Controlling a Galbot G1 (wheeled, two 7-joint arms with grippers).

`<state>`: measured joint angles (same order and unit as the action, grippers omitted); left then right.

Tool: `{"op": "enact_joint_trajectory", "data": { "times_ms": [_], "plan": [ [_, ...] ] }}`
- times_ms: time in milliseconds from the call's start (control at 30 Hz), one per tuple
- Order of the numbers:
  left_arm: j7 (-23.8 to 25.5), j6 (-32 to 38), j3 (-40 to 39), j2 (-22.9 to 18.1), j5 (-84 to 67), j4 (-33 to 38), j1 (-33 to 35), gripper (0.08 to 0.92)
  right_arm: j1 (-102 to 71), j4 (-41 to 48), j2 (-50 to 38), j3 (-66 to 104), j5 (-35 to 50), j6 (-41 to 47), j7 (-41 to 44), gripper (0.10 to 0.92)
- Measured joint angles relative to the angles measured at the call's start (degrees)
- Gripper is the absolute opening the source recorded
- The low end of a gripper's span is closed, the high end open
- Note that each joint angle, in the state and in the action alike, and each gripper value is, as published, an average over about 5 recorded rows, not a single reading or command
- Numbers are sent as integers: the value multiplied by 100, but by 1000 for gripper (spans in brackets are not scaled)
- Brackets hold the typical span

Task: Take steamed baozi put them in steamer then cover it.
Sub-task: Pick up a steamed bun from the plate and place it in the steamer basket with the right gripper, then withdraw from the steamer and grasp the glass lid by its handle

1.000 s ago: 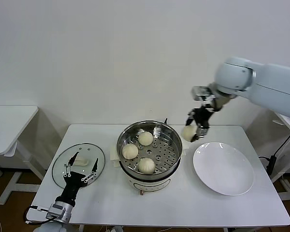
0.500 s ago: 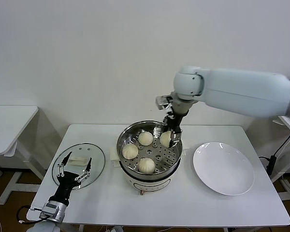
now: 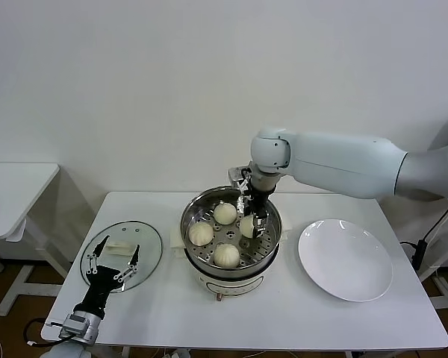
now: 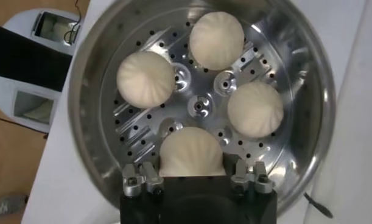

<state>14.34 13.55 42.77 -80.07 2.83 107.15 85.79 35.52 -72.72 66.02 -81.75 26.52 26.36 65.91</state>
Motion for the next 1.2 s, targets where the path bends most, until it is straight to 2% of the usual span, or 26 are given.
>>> {"op": "enact_joint_trajectory", "data": {
  "times_ms": [400, 633, 733, 967, 1200],
  "plan": [
    [1, 1, 8, -13, 1, 15, 32, 823, -283, 124, 42, 140, -240, 13, -10, 695],
    [1, 3, 0, -29, 7, 22, 39, 823, -313, 46, -38, 205, -259, 13, -2, 812],
    [-5, 2, -9, -34, 10, 29, 50, 823, -253, -11, -113, 254, -220, -12, 40, 821],
    [-46, -6, -53, -49, 23, 113, 101, 823, 124, -217, -532, 392, -40, -129, 254, 823],
    [-123, -77, -134, -80, 51, 248, 102, 823, 221, -524, -1374, 924, 148, -261, 340, 823]
  ]
}}
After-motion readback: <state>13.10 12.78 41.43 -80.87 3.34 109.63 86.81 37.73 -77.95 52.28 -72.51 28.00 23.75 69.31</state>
